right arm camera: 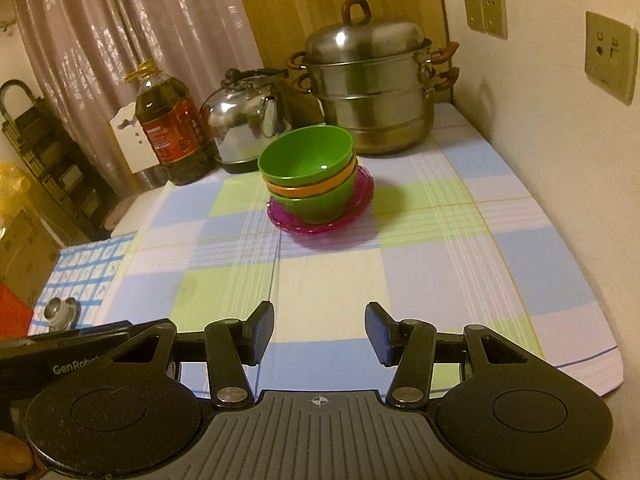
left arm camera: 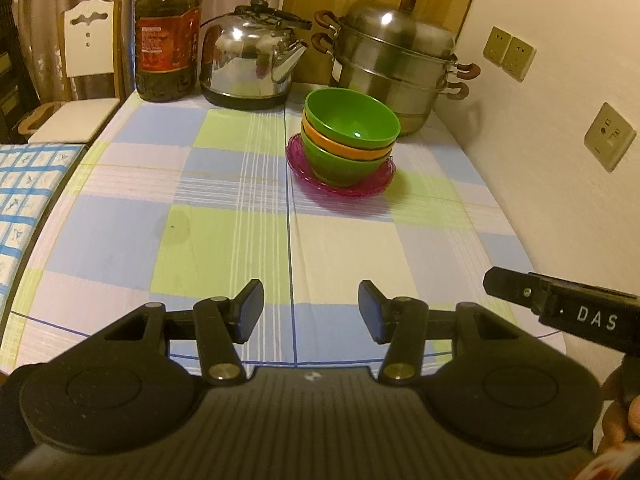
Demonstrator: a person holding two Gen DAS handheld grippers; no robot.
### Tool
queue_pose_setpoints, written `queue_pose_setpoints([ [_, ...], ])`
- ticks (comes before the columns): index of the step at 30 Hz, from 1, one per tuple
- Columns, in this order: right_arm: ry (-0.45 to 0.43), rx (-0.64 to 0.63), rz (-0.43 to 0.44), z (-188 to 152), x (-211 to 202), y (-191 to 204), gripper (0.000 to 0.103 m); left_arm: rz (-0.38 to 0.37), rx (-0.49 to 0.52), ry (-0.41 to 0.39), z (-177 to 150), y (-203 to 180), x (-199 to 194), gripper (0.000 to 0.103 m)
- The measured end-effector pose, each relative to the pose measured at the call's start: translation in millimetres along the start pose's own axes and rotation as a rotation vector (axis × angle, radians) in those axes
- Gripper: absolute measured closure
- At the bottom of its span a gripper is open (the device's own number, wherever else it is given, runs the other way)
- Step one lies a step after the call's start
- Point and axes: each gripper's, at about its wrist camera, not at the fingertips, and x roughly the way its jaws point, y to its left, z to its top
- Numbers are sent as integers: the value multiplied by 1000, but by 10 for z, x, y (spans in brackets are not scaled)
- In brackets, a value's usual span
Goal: Organize plates and bowls
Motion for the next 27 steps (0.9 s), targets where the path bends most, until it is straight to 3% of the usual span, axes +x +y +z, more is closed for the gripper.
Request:
queue_pose_setpoints([
  [12,13,-40,-1,-161,-122,53,52,-25,43,-6,-63,-105,-129,52],
  [27,27,-55,6,-260,-113,94,52,2,83,-5,-161,-173,-160,50],
])
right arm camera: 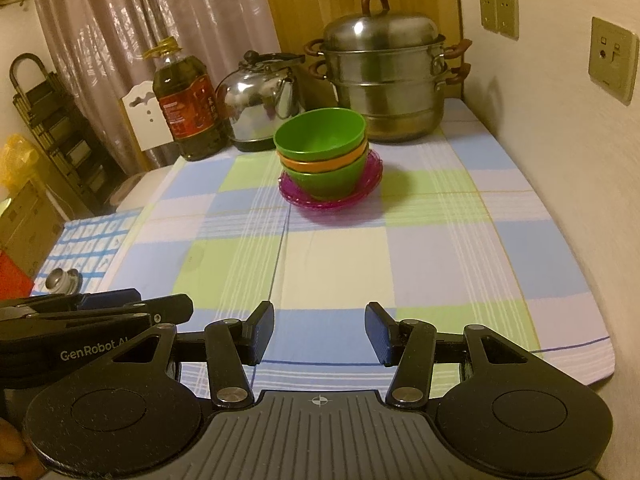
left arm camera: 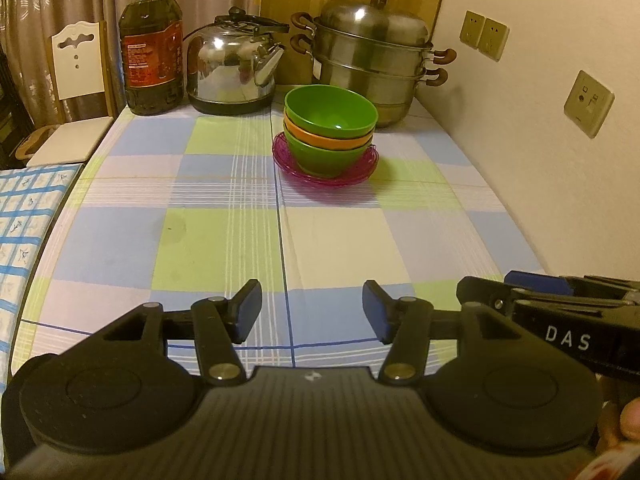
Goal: Organize plates and bowls
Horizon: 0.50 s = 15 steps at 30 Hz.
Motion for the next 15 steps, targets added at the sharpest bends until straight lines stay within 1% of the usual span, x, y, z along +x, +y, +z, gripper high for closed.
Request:
queue_pose_setpoints([
  [15,-3,3,-2,-14,-1,-5,52,0,-1,-7,-10,10,-7,50],
])
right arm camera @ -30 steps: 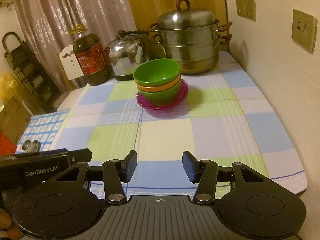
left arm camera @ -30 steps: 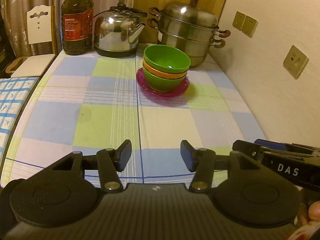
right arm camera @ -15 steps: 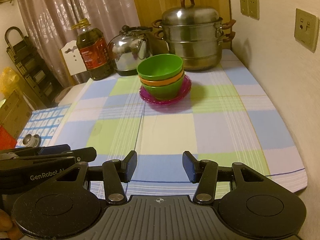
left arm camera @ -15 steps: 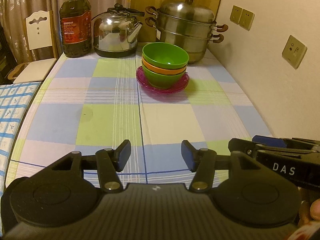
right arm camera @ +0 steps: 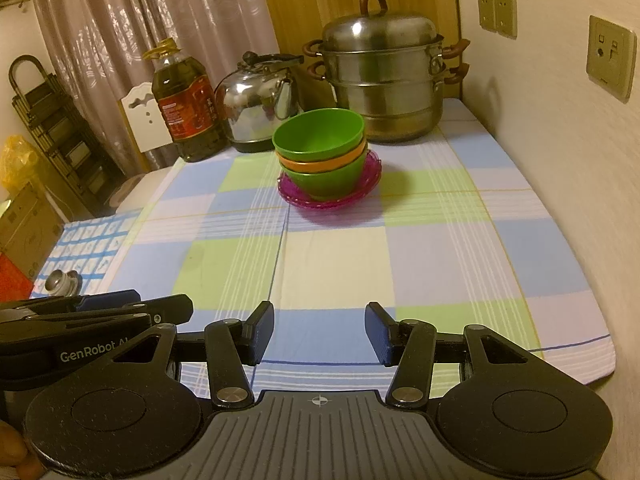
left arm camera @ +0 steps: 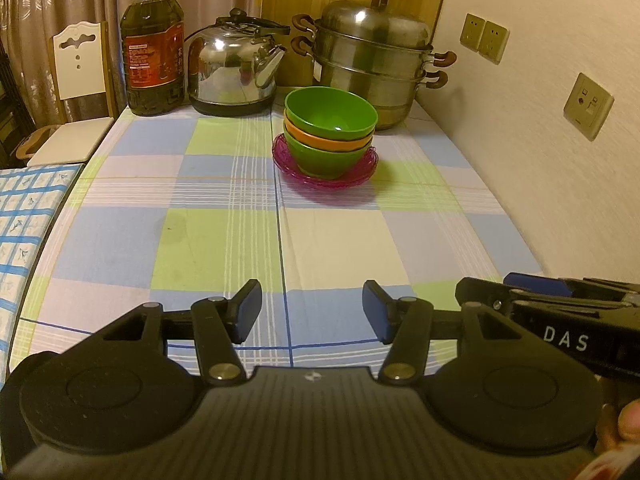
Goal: Organize plates and bowls
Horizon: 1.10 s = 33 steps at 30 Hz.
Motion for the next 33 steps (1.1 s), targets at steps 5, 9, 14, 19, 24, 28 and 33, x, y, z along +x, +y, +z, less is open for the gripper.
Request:
queue_pose_setpoints([
  [5,-2,-2,1,1,-5,6,52,2,2,-6,3,-13,-5,50],
  [9,-4,-1,0,-1,-7,3,52,3,3,-10,4,-16,-16,50],
  [14,-3,2,-1,3,-16,4,52,5,6,-10,8,-22,-15,50],
  [19,-2,2,-1,4,-18,0,52,2,5,-10,13,-21,-14,50],
  [24,-3,2,0,4,-19,-3,52,3,6,-12,12,-30,-16,50],
  [28,-2,2,0,5,-19,-4,52,2,6,-11,12,-29,-18,50],
  [33,-1,5,-2,5,-17,-8,52,2,6,-11,12,-29,-18,50],
])
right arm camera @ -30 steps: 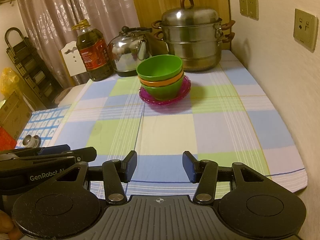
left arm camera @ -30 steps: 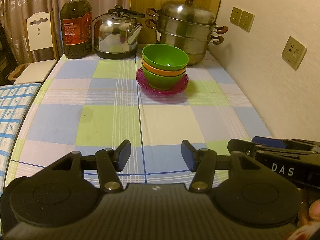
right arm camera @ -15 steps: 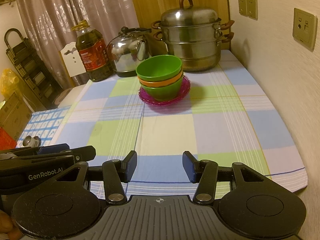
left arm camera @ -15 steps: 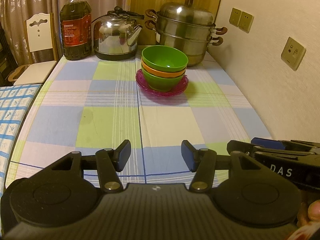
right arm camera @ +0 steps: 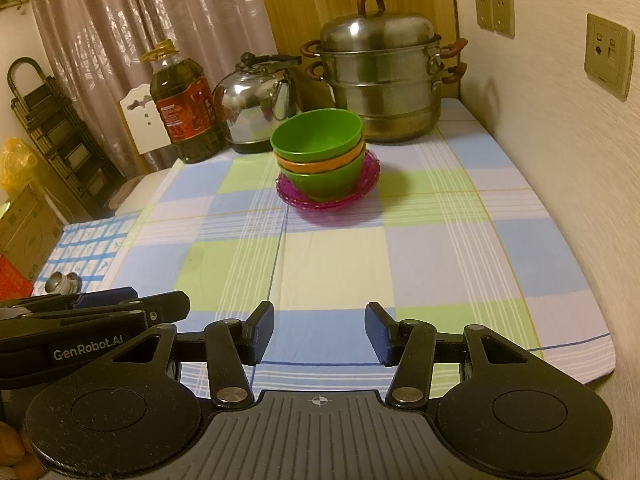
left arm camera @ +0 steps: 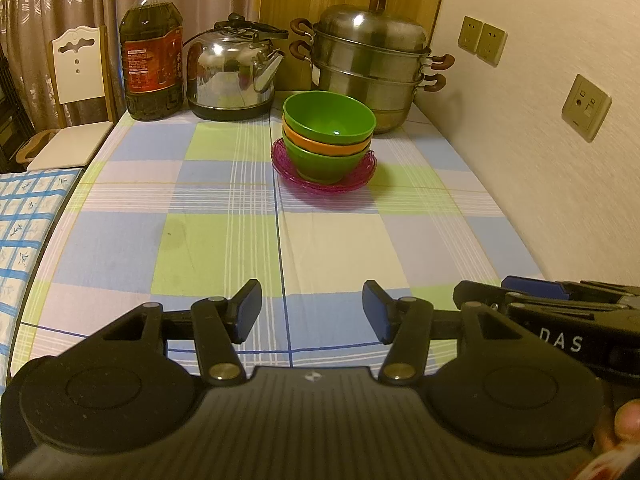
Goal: Organize plates and bowls
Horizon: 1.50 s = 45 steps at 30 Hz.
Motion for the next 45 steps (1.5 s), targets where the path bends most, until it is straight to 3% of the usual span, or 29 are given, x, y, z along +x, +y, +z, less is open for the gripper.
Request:
queue_pose_setpoints([
  [45,1,8,-1,-1,7,-25,52,-4,-3,6,-25,-11,17,50],
])
